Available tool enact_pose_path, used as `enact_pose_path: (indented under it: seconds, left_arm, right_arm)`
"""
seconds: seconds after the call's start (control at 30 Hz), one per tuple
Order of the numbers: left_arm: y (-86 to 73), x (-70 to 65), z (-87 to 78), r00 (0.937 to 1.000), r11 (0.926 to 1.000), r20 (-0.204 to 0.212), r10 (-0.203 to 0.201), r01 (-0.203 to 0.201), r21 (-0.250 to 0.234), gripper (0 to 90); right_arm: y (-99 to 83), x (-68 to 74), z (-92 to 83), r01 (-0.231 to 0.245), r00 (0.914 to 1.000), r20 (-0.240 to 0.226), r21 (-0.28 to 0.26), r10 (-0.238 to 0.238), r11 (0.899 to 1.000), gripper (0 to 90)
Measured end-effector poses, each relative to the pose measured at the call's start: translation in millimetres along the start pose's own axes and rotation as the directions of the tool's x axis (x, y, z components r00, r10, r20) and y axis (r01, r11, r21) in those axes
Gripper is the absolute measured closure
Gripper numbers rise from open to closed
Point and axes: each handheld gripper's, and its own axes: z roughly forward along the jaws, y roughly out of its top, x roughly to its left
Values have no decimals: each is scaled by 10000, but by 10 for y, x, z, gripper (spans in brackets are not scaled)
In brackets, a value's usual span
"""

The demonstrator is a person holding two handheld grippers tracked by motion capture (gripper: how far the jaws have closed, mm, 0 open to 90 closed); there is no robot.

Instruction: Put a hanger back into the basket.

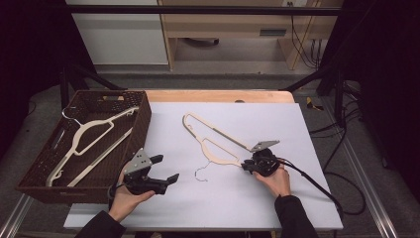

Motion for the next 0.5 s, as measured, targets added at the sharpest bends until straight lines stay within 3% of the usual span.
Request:
enact_pose_path:
  seconds: [0.17, 0.23, 0.27, 0.33, 0.5]
  left_arm:
    - [-4, 0, -1, 10000, 10000, 4, -6, 6, 14, 135]
    - [-5, -3, 2, 10000, 10000, 29, 8, -8, 32, 135]
    - [-6, -4, 5, 10000, 10000, 32, 23, -23, 39, 135]
    - [-8, -4, 10, 10000, 10000, 26, 32, -32, 63, 135]
    - [-10, -5, 12, 10000, 10000, -10, 36, -36, 73, 135]
  right_arm:
    - [-5, 54, -7, 342, 9993, -141, 29, -341, 9994, 766]
    - [-13, 53, 21, 444, 9990, -15, 14, -444, 9990, 704]
    - [-20, 39, 25, 767, 9971, -3, -67, -767, 9970, 709]
    - [-18, 39, 24, 757, 9971, -52, -28, -757, 9971, 762]
    - [-20, 74, 9, 746, 9972, -109, 14, -746, 9972, 778]
